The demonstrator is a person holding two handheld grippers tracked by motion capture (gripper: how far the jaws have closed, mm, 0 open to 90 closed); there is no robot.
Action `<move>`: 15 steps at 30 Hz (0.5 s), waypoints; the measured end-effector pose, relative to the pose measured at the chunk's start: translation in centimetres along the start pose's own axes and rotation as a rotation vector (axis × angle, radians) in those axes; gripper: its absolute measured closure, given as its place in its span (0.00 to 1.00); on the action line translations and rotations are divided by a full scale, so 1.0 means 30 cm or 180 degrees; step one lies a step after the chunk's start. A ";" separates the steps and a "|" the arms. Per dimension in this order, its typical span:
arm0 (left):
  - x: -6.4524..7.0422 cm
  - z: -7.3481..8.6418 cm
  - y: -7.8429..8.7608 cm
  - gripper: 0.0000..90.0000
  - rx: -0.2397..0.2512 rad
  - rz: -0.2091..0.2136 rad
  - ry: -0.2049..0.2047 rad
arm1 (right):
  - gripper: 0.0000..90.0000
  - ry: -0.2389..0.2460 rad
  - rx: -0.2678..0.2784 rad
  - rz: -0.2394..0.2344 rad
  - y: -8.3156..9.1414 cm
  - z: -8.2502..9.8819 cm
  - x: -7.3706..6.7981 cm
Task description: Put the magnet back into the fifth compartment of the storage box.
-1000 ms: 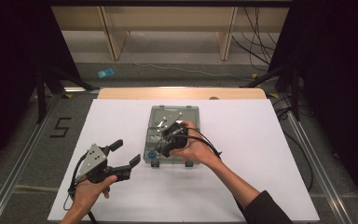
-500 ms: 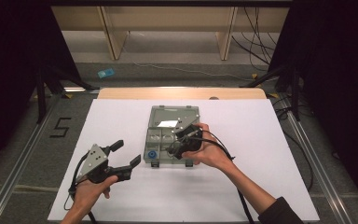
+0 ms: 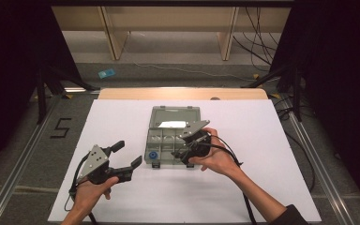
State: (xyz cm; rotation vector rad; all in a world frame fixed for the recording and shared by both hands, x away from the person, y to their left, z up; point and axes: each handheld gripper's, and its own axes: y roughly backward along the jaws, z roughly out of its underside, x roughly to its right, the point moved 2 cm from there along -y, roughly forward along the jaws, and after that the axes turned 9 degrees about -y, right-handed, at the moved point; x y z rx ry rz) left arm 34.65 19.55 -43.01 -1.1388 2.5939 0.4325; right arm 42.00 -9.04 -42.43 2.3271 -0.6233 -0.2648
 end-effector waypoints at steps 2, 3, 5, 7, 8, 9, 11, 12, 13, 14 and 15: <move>0.001 0.000 0.000 0.18 0.0004 0.0003 0.0003 | 0.33 0.0006 0.0051 0.0040 -0.002 0.008 -0.011; 0.001 0.000 0.000 0.18 0.0004 0.0003 0.0003 | 0.33 0.0006 0.0051 0.0040 -0.002 0.008 -0.011; 0.001 0.000 -0.003 0.18 0.0035 0.0016 -0.0002 | 0.33 0.0008 0.0035 0.0003 -0.001 0.014 -0.021; 0.002 -0.001 0.001 0.18 0.0002 0.0002 0.0003 | 0.33 0.0033 0.0060 0.0012 0.000 0.018 -0.027; 0.001 -0.001 0.001 0.18 0.0004 0.0001 0.0003 | 0.33 0.0014 0.0040 -0.0022 0.004 0.019 -0.031; 0.001 -0.001 0.000 0.18 0.0005 0.0003 0.0001 | 0.32 0.0020 0.0077 0.0001 0.005 0.022 -0.035; 0.002 0.000 -0.001 0.18 0.0021 0.0005 0.0000 | 0.33 -0.0002 0.0098 -0.0012 0.011 0.026 -0.042; 0.002 0.000 -0.004 0.18 0.0047 0.0019 -0.0002 | 0.32 -0.0002 0.0105 -0.0021 0.018 0.030 -0.046; 0.002 0.000 -0.004 0.18 0.0047 0.0019 -0.0002 | 0.32 -0.0002 0.0105 -0.0021 0.018 0.030 -0.046; 0.003 0.000 0.000 0.18 -0.0001 0.0001 0.0001 | 0.32 0.0001 0.0114 -0.0027 0.026 0.034 -0.047; 0.003 0.000 0.000 0.18 -0.0001 0.0001 0.0001 | 0.32 0.0001 0.0114 -0.0027 0.026 0.034 -0.047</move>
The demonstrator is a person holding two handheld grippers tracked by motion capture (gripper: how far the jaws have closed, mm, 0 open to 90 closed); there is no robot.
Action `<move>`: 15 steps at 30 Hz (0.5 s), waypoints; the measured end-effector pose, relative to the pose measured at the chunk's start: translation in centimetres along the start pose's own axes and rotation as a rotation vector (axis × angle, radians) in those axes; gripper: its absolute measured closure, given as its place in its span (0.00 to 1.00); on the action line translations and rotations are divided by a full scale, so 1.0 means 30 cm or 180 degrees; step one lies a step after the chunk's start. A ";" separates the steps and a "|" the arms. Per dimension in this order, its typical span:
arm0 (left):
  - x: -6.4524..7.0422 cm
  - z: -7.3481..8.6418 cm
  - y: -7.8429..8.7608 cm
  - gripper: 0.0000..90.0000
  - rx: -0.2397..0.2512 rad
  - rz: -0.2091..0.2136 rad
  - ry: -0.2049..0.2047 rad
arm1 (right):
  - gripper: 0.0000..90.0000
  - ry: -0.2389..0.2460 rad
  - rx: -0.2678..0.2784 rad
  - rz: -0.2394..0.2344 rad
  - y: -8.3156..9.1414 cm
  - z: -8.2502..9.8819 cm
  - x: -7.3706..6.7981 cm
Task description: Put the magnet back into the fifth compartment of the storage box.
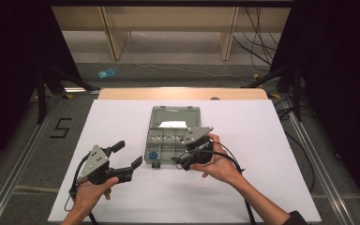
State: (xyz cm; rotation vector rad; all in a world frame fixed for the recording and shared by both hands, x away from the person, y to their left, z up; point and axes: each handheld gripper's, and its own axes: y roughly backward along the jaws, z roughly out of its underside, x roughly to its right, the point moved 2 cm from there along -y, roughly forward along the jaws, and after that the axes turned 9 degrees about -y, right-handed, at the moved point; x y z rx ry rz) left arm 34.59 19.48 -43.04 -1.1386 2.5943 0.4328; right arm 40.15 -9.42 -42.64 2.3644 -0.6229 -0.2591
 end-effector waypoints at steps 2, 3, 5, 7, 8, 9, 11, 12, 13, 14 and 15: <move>0.000 0.000 0.000 0.18 0.0000 0.0003 -0.0006 | 0.32 0.0001 0.0022 0.0030 0.005 0.004 0.001; 0.000 0.000 0.000 0.18 0.0000 0.0006 -0.0004 | 0.32 -0.0024 0.0034 0.0008 0.011 0.008 -0.001; 0.001 0.000 -0.001 0.18 -0.0002 0.0009 -0.0008 | 0.32 -0.0035 0.0059 0.0018 0.015 0.010 -0.001; 0.001 0.000 -0.001 0.18 -0.0001 0.0010 -0.0008 | 0.32 -0.0039 0.0064 0.0025 0.017 0.011 0.000; 0.001 0.000 -0.001 0.18 0.0000 0.0010 -0.0007 | 0.32 -0.0056 0.0092 0.0024 0.022 0.012 0.001; 0.001 0.000 0.000 0.18 -0.0001 0.0011 -0.0008 | 0.32 -0.0060 0.0094 0.0029 0.026 0.013 0.002; 0.001 0.000 0.000 0.18 -0.0002 0.0006 -0.0007 | 0.32 -0.0071 0.0125 0.0043 0.029 0.015 0.003; 0.001 0.000 0.000 0.18 -0.0002 0.0006 -0.0007 | 0.32 -0.0071 0.0125 0.0043 0.029 0.015 0.003; 0.001 0.000 0.000 0.18 -0.0001 0.0006 -0.0007 | 0.32 -0.0086 0.0150 0.0047 0.034 0.021 0.003; 0.001 0.000 0.000 0.18 -0.0001 0.0006 -0.0007 | 0.32 -0.0086 0.0150 0.0047 0.034 0.021 0.003; 0.001 0.000 0.000 0.18 -0.0002 0.0009 -0.0007 | 0.32 -0.0097 0.0140 0.0056 0.037 0.030 0.004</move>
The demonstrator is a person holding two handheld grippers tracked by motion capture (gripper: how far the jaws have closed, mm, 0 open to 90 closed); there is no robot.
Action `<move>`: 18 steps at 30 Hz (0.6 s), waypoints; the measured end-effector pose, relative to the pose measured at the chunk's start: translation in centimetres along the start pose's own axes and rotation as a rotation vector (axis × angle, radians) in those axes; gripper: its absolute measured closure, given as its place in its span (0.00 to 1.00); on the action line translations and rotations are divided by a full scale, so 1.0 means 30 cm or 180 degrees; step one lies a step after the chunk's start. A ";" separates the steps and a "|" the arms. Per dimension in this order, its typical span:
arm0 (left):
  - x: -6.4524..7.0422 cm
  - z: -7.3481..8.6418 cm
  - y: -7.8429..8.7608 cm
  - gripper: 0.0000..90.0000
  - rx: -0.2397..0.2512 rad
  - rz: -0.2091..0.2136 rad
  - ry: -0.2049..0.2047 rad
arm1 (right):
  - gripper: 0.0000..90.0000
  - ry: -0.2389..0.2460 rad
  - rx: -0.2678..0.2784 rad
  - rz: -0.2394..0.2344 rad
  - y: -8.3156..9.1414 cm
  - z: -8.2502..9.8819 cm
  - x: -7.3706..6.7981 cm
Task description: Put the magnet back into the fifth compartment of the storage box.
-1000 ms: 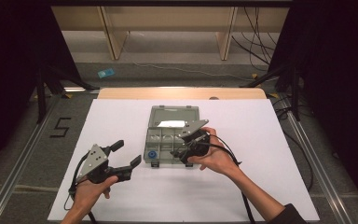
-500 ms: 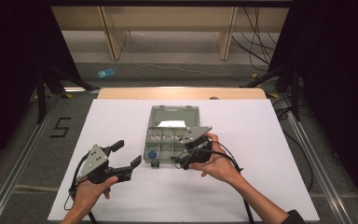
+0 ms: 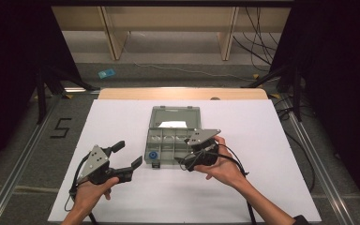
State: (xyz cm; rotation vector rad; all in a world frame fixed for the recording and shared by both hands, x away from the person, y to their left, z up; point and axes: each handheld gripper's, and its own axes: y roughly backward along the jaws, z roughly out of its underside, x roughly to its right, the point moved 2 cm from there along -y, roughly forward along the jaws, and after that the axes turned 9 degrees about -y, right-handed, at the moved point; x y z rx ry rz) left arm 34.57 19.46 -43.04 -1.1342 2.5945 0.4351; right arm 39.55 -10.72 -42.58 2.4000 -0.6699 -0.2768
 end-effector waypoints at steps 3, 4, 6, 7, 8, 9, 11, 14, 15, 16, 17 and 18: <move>0.000 0.000 0.000 0.18 -0.0002 -0.0002 -0.0003 | 0.32 -0.0026 -0.0008 -0.0010 0.005 0.011 0.002; 0.000 0.000 -0.001 0.18 0.0002 0.0001 0.0001 | 0.32 -0.0034 0.0012 -0.0002 0.007 0.014 0.002; 0.000 0.000 -0.001 0.18 0.0000 0.0000 -0.0003 | 0.32 -0.0060 0.0028 -0.0007 0.012 0.018 0.002; 0.000 0.000 -0.001 0.18 0.0000 0.0000 -0.0003 | 0.32 -0.0061 0.0036 -0.0007 0.015 0.019 0.003; 0.000 0.000 0.000 0.18 0.0000 0.0001 -0.0001 | 0.32 -0.0074 0.0037 -0.0007 0.017 0.020 0.003; 0.000 0.000 0.000 0.18 0.0000 0.0001 -0.0001 | 0.32 -0.0074 0.0037 -0.0007 0.017 0.020 0.003; 0.000 0.000 0.000 0.18 0.0003 0.0001 -0.0001 | 0.32 -0.0075 0.0041 -0.0018 0.023 0.025 0.004; 0.001 0.000 0.000 0.18 0.0001 0.0001 -0.0002 | 0.32 -0.0083 0.0058 -0.0013 0.027 0.030 0.005; 0.001 -0.001 0.000 0.18 0.0003 0.0001 -0.0001 | 0.32 -0.0083 0.0058 -0.0013 0.027 0.030 0.005; 0.001 -0.001 0.000 0.18 0.0003 0.0004 -0.0003 | 0.32 -0.0103 0.0071 -0.0005 0.033 0.034 0.006; 0.001 -0.001 0.000 0.18 0.0003 0.0004 -0.0003 | 0.32 -0.0121 0.0076 -0.0012 0.037 0.035 0.005; 0.000 0.000 0.000 0.18 0.0001 0.0002 -0.0006 | 0.32 -0.0115 0.0081 -0.0011 0.040 0.037 0.007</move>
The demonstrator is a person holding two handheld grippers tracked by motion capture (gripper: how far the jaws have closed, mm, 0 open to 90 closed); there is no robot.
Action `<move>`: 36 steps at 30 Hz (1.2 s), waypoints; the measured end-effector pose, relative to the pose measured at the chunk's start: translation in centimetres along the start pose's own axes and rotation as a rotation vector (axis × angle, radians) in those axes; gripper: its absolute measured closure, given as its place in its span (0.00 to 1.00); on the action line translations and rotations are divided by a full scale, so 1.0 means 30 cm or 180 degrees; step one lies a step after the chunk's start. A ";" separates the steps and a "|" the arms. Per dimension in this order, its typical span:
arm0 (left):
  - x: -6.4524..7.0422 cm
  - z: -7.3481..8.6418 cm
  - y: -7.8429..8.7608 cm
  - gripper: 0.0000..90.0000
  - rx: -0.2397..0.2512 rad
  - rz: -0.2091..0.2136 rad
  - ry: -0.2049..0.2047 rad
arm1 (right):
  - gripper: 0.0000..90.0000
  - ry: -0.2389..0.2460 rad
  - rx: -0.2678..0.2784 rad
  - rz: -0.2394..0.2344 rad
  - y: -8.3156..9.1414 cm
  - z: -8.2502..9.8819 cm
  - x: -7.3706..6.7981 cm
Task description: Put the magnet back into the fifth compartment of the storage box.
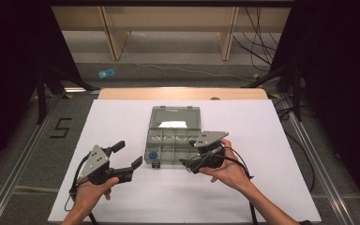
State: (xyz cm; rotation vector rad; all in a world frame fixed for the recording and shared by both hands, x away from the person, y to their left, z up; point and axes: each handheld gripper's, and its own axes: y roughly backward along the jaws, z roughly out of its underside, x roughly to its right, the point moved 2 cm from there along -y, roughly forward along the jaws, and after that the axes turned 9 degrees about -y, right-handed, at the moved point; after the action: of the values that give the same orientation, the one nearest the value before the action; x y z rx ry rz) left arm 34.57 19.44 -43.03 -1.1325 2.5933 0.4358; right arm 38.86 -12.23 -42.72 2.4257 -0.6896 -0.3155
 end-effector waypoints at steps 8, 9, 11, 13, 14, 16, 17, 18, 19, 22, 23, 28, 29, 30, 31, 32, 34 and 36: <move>0.003 -0.001 -0.001 0.18 -0.0006 0.0003 0.0000 | 0.30 -0.0059 0.0077 0.0064 0.029 0.014 0.010; 0.002 -0.001 -0.001 0.18 -0.0005 0.0002 0.0001 | 0.30 -0.0061 0.0070 0.0077 0.034 0.016 0.012; 0.002 -0.001 0.000 0.18 -0.0002 -0.0001 0.0003 | 0.30 -0.0058 0.0099 0.0076 0.040 0.020 0.015; 0.002 0.000 0.000 0.18 -0.0004 0.0001 0.0001 | 0.30 -0.0087 0.0098 0.0065 0.047 0.025 0.013; 0.002 -0.001 0.000 0.18 -0.0005 -0.0001 0.0002 | 0.30 -0.0074 0.0129 0.0088 0.050 0.031 0.013; 0.002 -0.001 0.000 0.18 -0.0007 0.0000 0.0000 | 0.30 -0.0084 0.0128 0.0096 0.055 0.038 0.013; 0.002 -0.001 0.000 0.18 -0.0006 0.0001 0.0001 | 0.30 -0.0089 0.0143 0.0102 0.055 0.040 0.013; 0.003 -0.001 0.000 0.18 -0.0006 0.0000 0.0002 | 0.30 -0.0112 0.0122 0.0096 0.059 0.043 0.012; 0.003 -0.001 0.000 0.18 -0.0006 0.0000 0.0002 | 0.30 -0.0112 0.0122 0.0096 0.059 0.043 0.012; 0.002 -0.001 -0.001 0.18 -0.0007 -0.0001 0.0001 | 0.29 -0.0120 0.0142 0.0108 0.069 0.054 0.015; 0.002 -0.001 -0.001 0.18 -0.0007 -0.0001 0.0001 | 0.29 -0.0120 0.0142 0.0108 0.069 0.054 0.015; 0.003 0.000 -0.001 0.18 -0.0011 -0.0002 -0.0003 | 0.29 -0.0204 0.0167 0.0095 0.092 0.077 0.020; 0.003 0.000 -0.001 0.18 -0.0011 -0.0002 -0.0003 | 0.29 -0.0204 0.0167 0.0095 0.092 0.077 0.020; 0.003 -0.001 -0.001 0.18 -0.0014 0.0001 -0.0004 | 0.29 -0.0220 0.0190 0.0127 0.102 0.086 0.024; 0.003 -0.001 -0.001 0.18 -0.0014 0.0001 -0.0004 | 0.29 -0.0220 0.0190 0.0127 0.102 0.086 0.024; 0.004 -0.001 -0.002 0.18 -0.0013 0.0002 -0.0002 | 0.29 -0.0235 0.0193 0.0142 0.110 0.095 0.029; 0.003 0.000 -0.002 0.18 -0.0019 0.0004 -0.0010 | 0.29 -0.0256 0.0182 0.0140 0.114 0.097 0.029; 0.004 -0.001 -0.002 0.18 -0.0013 0.0004 -0.0005 | 0.29 -0.0269 0.0192 0.0157 0.123 0.106 0.035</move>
State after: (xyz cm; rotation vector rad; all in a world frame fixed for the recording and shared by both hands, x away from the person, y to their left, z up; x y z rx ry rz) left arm 34.53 19.32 -43.07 -1.1316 2.5930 0.4423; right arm 37.08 -16.86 -43.11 2.4595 -0.8058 -0.3842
